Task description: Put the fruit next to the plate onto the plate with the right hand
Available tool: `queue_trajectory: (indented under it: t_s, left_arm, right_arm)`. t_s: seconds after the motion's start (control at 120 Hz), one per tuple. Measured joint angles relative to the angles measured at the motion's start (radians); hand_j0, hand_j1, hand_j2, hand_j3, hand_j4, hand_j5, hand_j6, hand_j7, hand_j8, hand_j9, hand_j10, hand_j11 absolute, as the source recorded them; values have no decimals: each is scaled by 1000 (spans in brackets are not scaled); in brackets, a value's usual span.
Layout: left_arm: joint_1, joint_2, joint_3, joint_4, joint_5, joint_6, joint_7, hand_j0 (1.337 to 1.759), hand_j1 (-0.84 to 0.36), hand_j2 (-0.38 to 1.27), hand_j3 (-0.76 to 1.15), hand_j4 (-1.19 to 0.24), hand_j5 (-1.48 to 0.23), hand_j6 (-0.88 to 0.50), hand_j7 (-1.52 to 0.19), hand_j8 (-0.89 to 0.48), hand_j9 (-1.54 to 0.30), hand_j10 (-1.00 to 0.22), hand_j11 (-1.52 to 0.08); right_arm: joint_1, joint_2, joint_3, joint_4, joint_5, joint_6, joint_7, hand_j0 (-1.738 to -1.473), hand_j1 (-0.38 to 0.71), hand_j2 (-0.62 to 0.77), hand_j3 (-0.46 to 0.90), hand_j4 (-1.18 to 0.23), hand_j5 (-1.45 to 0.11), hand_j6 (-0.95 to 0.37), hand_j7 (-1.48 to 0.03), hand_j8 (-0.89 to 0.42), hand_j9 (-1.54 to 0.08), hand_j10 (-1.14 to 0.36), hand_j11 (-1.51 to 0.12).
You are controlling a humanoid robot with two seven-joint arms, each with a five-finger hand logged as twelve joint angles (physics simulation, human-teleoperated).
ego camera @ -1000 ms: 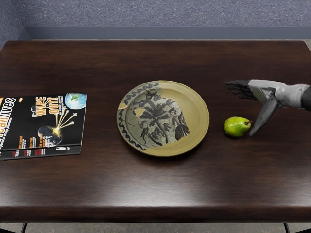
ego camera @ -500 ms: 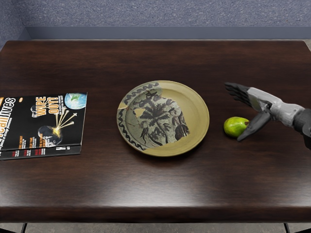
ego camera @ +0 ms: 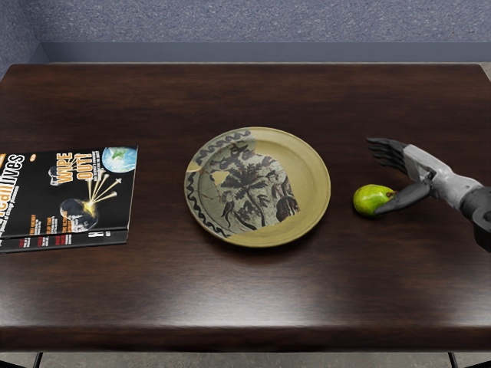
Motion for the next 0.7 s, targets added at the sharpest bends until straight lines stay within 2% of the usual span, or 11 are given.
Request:
queue_trajectory:
  t_s: [0.125, 0.292, 0.7]
  left_arm:
    - [0, 0, 0, 0, 0, 0, 0, 1658, 344, 1, 0, -4, -5, -4, -5, -4, -5, -4, -5]
    - [0, 0, 0, 0, 0, 0, 0, 1658, 344, 1, 0, -4, -5, -4, -5, -4, -5, -4, -5]
    - [0, 0, 0, 0, 0, 0, 0, 1658, 344, 1, 0, -4, -5, -4, -5, -4, -5, -4, -5]
  right_arm:
    - [-1, -7, -18, -5, 0, 6, 26, -1658, -158, -29, 0, -164, -210, -165, -210, -164, -210, -163, -210]
    - [-1, -9, -39, -7, 0, 8, 36, -1658, -127, -34, 0, -189, -243, -190, -243, -190, -243, -189, -243]
    - [-1, -6, -72, -2, 2, 16, 45, -1658, 146, -88, 0, -395, -536, -404, -523, -392, -540, -389, -542]
